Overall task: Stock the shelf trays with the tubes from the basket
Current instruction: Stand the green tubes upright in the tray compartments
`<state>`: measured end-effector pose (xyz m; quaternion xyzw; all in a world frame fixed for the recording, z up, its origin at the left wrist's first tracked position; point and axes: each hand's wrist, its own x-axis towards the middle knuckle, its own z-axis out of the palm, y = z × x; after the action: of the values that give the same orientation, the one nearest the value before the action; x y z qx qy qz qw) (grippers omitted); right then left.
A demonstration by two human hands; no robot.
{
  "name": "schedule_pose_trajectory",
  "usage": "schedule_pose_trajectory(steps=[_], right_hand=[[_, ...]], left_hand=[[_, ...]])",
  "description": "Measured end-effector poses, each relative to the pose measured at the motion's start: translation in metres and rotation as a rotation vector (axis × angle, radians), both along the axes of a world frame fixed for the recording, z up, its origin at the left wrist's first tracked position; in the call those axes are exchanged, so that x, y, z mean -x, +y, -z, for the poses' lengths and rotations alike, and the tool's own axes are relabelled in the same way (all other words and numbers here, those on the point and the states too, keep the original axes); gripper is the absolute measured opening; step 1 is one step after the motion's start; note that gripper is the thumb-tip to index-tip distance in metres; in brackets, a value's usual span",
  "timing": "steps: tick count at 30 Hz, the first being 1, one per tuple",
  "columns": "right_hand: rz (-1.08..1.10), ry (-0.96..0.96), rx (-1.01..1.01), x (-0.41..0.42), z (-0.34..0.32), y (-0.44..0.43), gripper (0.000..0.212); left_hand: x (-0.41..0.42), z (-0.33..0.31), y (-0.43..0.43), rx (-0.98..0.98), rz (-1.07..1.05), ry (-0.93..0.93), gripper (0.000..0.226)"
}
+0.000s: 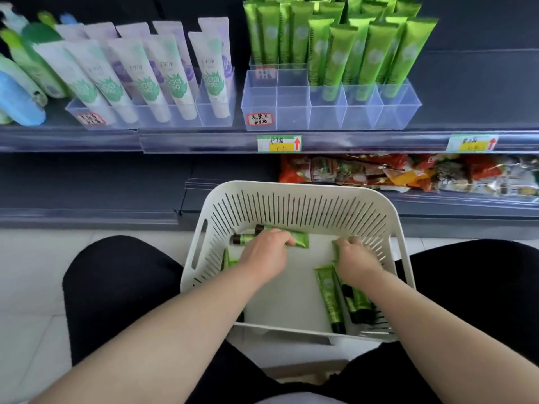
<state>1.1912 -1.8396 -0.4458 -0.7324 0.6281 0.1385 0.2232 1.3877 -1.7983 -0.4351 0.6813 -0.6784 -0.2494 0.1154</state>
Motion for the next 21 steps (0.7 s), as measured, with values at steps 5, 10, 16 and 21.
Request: schedule_pose_trajectory(steps=[5,10,16,21], right_hand=[[0.017,0.153,-0.147,0.002,0.021,0.005,0.046],[0.055,0.083,-0.175,-0.009,0.027,-0.005,0.039],[0.279,-0.406,-0.459,-0.031,0.037,0.002,0.056],[0.326,-0.386,-0.213,-0.022,0.049,0.001,0.053]], left_hand=[[0.003,0.025,0.014,-0.067,0.032,0.005,0.034],[-0.004,0.042,0.023,-0.127,-0.004,0.010,0.034],[-0.020,0.050,0.024,-0.173,-0.190,0.057,0.031],[-0.021,0.050,0.024,-0.212,-0.220,0.060,0.031]])
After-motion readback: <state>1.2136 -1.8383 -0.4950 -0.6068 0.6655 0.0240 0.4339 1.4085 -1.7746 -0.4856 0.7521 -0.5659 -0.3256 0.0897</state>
